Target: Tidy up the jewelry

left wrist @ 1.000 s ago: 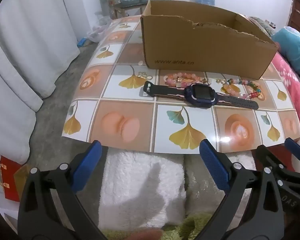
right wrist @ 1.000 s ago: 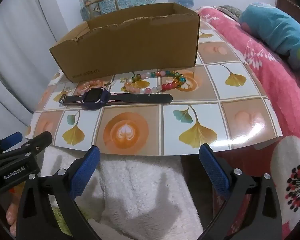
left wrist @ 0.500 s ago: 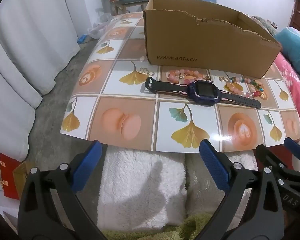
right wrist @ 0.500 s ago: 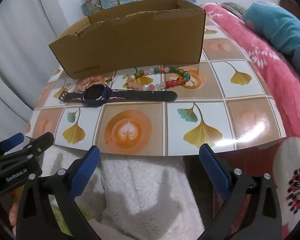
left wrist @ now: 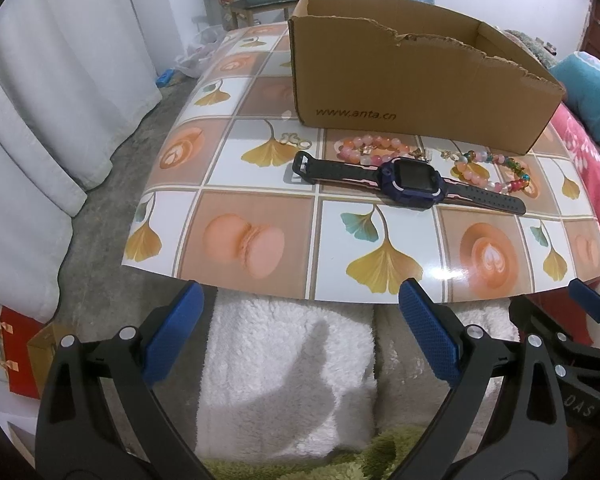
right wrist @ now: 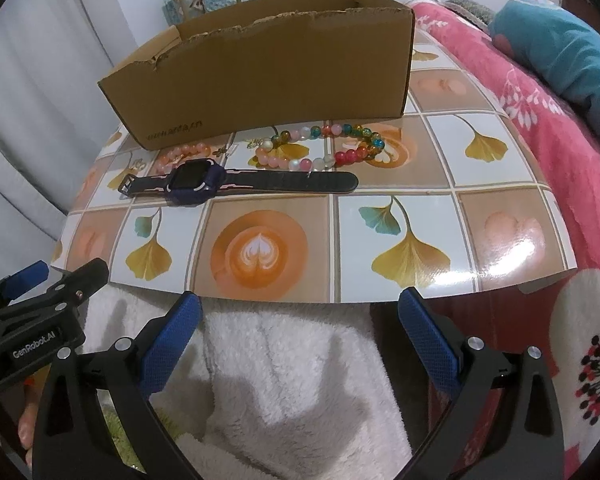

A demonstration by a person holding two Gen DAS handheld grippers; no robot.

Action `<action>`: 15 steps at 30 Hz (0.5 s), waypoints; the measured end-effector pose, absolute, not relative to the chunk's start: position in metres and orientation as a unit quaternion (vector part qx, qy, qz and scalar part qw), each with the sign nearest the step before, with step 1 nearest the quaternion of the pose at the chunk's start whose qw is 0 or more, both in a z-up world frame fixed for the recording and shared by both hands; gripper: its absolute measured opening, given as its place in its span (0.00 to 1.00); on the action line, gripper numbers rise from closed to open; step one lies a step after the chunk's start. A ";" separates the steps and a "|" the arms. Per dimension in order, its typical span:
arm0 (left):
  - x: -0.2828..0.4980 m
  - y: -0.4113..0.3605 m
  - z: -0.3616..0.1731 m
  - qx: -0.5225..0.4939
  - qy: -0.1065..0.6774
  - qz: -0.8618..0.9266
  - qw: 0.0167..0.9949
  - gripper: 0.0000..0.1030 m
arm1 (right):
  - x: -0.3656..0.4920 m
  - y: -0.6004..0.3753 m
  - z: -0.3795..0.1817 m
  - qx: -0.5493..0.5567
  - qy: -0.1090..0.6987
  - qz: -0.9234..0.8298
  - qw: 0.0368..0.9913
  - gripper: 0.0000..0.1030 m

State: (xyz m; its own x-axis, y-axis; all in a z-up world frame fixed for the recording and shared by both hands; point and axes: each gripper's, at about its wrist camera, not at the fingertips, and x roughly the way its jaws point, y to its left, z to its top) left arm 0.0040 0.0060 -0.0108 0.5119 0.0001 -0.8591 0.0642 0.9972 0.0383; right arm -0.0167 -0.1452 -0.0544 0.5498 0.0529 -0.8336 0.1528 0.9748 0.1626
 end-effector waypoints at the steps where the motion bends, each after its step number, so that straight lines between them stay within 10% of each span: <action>1: 0.004 0.006 -0.011 0.033 0.493 -0.018 0.869 0.92 | -0.017 -0.145 -0.054 0.109 0.473 -0.028 0.874 0.94; 15: 0.006 0.008 -0.012 0.036 0.493 -0.015 0.869 0.92 | -0.016 -0.144 -0.054 0.109 0.476 -0.028 0.872 0.94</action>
State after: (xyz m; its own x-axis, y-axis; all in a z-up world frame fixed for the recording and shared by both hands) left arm 0.0061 0.0083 -0.0124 0.5141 0.0089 -0.8577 0.0623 0.9969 0.0477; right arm -0.0159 -0.1438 -0.0540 0.5445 0.0552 -0.8369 0.1520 0.9748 0.1631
